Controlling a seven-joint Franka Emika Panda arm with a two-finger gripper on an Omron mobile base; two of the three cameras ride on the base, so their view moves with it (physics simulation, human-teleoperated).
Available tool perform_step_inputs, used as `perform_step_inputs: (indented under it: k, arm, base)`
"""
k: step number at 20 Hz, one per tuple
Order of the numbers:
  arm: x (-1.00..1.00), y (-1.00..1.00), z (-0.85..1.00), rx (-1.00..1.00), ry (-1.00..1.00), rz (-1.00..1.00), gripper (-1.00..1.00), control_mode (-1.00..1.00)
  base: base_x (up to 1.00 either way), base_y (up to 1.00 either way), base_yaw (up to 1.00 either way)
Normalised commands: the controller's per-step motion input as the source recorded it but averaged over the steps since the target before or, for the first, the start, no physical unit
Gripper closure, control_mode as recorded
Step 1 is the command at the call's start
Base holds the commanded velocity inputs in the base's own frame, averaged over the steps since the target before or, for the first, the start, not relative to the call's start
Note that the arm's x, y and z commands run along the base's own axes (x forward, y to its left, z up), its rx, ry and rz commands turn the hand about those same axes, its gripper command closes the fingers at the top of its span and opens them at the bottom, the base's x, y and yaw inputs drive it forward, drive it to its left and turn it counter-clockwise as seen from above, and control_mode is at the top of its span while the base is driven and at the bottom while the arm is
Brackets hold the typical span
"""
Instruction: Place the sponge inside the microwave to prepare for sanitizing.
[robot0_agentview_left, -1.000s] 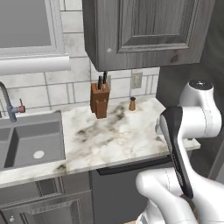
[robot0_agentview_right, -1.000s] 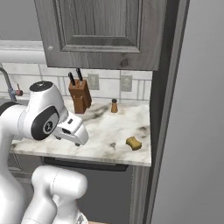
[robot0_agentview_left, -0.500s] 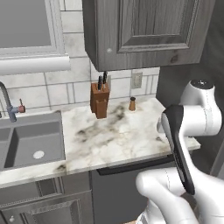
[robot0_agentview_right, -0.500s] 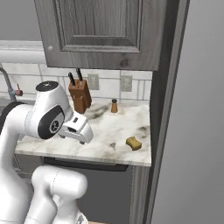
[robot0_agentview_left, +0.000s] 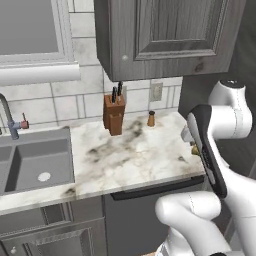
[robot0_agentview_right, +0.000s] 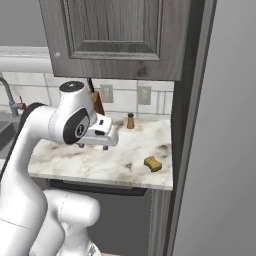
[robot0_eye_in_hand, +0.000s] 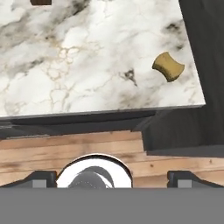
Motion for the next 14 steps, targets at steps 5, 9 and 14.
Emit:
perform_step_inputs:
  k: [5, 9, 14]
  arm:
    - [0.38, -0.45, -0.06, -0.20, -0.09, 0.03, -1.00, -1.00]
    - [0.16, -0.02, -0.09, -0.13, -0.07, 0.01, -1.00, -1.00]
    - [0.10, -0.18, -0.23, -0.05, -0.01, 0.19, -1.00, -1.00]
  base:
    - [0.00, 0.00, 0.00]
    - [0.00, 0.00, 0.00]
    - [0.00, 0.00, 0.00]
